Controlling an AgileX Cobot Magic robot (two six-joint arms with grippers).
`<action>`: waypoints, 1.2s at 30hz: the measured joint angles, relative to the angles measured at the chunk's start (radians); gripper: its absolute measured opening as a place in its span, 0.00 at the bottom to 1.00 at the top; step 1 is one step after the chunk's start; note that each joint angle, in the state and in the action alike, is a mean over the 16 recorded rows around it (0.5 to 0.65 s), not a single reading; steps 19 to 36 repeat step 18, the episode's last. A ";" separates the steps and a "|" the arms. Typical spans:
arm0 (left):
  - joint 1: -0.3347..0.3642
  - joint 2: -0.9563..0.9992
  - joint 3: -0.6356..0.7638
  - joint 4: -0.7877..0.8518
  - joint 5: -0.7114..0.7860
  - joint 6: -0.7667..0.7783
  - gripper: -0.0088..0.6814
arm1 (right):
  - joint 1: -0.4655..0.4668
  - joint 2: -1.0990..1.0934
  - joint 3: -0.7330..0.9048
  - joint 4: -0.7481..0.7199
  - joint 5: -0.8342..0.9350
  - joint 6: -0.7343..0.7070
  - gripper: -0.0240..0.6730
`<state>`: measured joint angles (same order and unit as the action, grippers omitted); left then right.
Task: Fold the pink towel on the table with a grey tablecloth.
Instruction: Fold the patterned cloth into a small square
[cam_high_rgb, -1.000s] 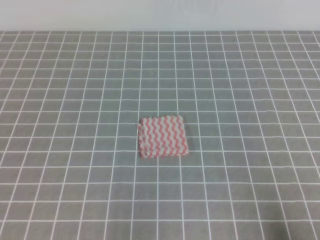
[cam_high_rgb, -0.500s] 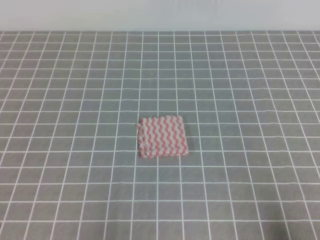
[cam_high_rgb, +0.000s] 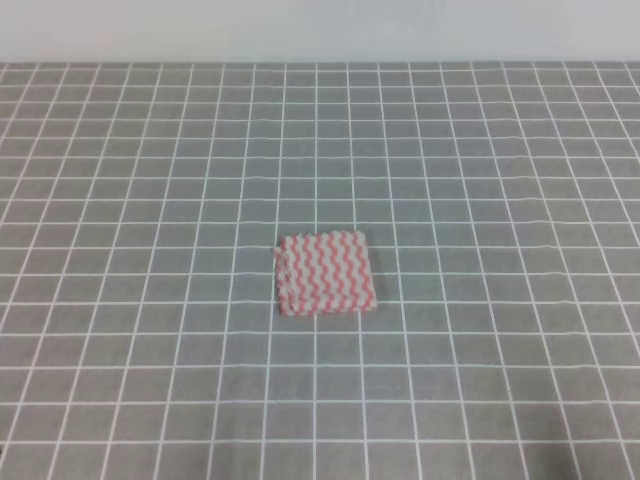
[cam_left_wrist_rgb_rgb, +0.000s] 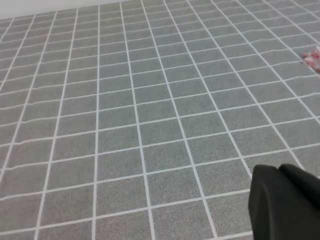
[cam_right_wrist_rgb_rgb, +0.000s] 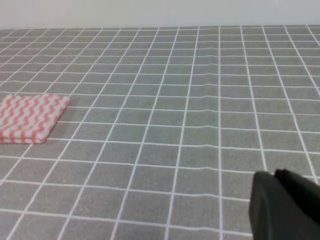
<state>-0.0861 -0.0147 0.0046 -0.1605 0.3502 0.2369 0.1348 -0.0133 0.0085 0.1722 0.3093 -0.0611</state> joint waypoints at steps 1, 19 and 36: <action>0.000 0.000 0.000 0.000 0.000 0.000 0.01 | 0.000 0.000 0.000 0.000 0.000 0.000 0.01; 0.000 0.000 0.000 0.000 0.000 0.000 0.01 | 0.000 -0.002 -0.004 0.001 0.004 0.000 0.01; 0.000 0.000 0.000 0.000 0.000 0.000 0.01 | 0.000 -0.002 -0.004 0.001 0.004 0.000 0.01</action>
